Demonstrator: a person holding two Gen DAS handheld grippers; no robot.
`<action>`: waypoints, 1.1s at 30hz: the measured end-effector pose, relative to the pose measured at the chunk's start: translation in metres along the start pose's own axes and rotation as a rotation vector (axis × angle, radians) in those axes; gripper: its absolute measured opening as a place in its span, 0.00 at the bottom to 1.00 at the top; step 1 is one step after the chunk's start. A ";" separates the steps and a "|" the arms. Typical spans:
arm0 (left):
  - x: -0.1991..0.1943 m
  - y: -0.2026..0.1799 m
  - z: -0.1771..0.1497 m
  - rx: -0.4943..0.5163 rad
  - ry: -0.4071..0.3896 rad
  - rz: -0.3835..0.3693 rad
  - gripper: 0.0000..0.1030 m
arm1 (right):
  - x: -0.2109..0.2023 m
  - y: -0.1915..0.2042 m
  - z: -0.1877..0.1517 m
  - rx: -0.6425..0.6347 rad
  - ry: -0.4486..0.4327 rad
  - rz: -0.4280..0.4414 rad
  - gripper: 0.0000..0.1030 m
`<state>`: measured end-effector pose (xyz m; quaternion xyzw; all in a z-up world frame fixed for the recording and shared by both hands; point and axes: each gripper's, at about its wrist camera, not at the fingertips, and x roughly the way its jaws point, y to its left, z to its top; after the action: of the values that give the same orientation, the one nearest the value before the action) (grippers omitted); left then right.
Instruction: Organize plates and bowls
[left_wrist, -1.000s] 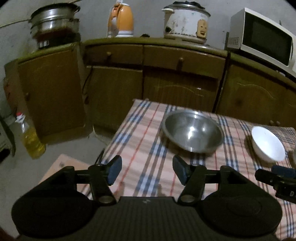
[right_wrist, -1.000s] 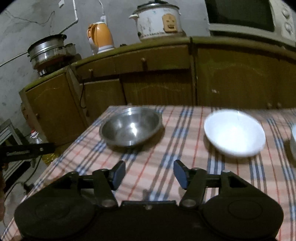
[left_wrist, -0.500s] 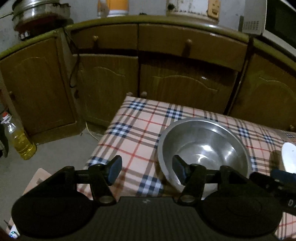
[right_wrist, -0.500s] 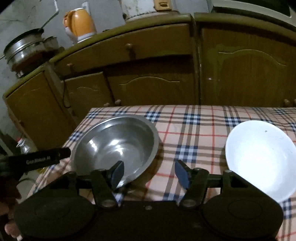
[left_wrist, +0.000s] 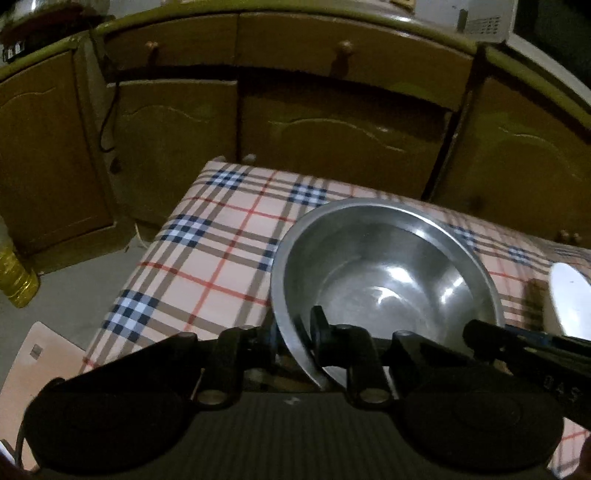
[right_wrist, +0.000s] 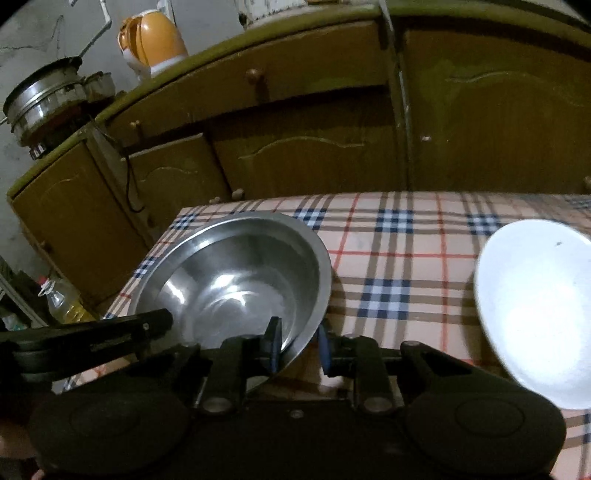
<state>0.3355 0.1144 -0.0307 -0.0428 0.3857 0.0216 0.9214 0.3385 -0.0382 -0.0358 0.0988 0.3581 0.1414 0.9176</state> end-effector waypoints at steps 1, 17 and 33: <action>-0.005 -0.003 -0.001 0.003 -0.010 0.000 0.19 | -0.005 -0.001 -0.001 0.000 -0.006 0.001 0.26; -0.140 -0.073 -0.062 0.097 -0.139 -0.038 0.18 | -0.173 -0.033 -0.060 -0.003 -0.142 -0.040 0.26; -0.201 -0.172 -0.171 0.183 -0.108 -0.168 0.19 | -0.310 -0.114 -0.172 0.055 -0.180 -0.203 0.26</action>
<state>0.0857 -0.0749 0.0040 0.0103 0.3311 -0.0887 0.9394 0.0244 -0.2344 0.0028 0.0997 0.2860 0.0286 0.9526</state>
